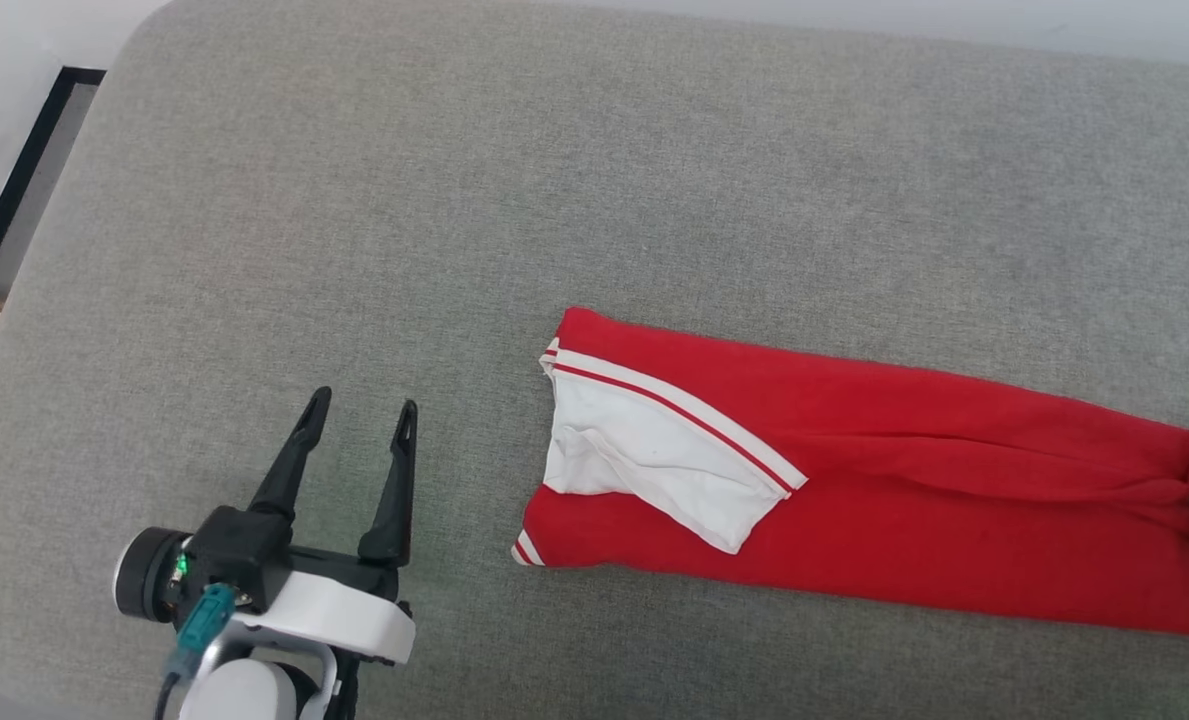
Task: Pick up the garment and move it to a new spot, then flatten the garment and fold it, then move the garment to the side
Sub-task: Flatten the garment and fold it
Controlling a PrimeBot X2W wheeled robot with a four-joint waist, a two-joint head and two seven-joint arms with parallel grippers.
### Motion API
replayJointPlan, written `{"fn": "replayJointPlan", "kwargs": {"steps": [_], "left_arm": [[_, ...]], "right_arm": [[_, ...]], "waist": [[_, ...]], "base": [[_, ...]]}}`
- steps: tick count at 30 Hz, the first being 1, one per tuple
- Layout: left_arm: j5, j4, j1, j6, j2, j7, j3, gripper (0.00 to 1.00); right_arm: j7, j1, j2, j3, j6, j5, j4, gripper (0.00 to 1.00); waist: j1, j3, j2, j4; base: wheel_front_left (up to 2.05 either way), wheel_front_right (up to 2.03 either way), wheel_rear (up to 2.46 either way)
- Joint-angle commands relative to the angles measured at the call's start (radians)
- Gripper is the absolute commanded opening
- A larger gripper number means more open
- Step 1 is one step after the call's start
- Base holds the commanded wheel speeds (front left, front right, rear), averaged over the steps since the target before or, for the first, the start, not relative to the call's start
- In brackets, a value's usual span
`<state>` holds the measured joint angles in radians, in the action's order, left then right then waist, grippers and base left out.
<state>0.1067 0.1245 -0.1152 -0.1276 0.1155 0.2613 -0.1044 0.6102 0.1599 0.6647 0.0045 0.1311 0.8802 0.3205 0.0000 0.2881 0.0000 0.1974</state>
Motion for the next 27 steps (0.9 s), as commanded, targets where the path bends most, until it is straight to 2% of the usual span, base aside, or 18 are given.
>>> {"fn": "replayJointPlan", "kwargs": {"steps": [1, 9, 14, 23, 27], "left_arm": [[-0.004, -0.007, 0.001, -0.003, -0.005, 0.005, 0.008, 1.0], [0.079, -0.027, -0.014, -0.003, -0.003, 0.005, -0.012, 1.0], [0.129, -0.033, -0.013, -0.003, 0.026, 0.005, -0.031, 1.0], [0.098, -0.01, -0.032, -0.002, 0.055, 0.005, -0.023, 1.0], [0.086, 0.005, -0.047, -0.002, 0.063, 0.005, -0.027, 1.0]], "right_arm": [[0.023, -0.019, -0.031, 0.021, -0.001, -0.012, 0.028, 0.0], [-0.008, -0.01, 0.012, -0.074, -0.004, -0.01, 0.034, 0.0], [-0.026, -0.025, 0.043, -0.158, -0.003, 0.004, 0.053, 0.0], [-0.033, -0.002, 0.129, -0.291, -0.003, -0.003, 0.145, 0.0], [-0.037, 0.018, 0.138, -0.313, -0.001, -0.014, 0.155, 0.0]], "waist": [[0.0, 0.0, 0.0, -0.003], [0.0, -0.006, 0.0, -0.029], [0.0, -0.016, 0.0, -0.056], [0.0, -0.011, 0.0, -0.105], [0.0, -0.011, 0.0, -0.117]], "base": [[0.0, 0.0, 0.0], [0.0, 0.0, 0.0], [0.0, 0.0, 0.0], [0.0, 0.0, 0.0], [0.0, 0.0, 0.0]]}}
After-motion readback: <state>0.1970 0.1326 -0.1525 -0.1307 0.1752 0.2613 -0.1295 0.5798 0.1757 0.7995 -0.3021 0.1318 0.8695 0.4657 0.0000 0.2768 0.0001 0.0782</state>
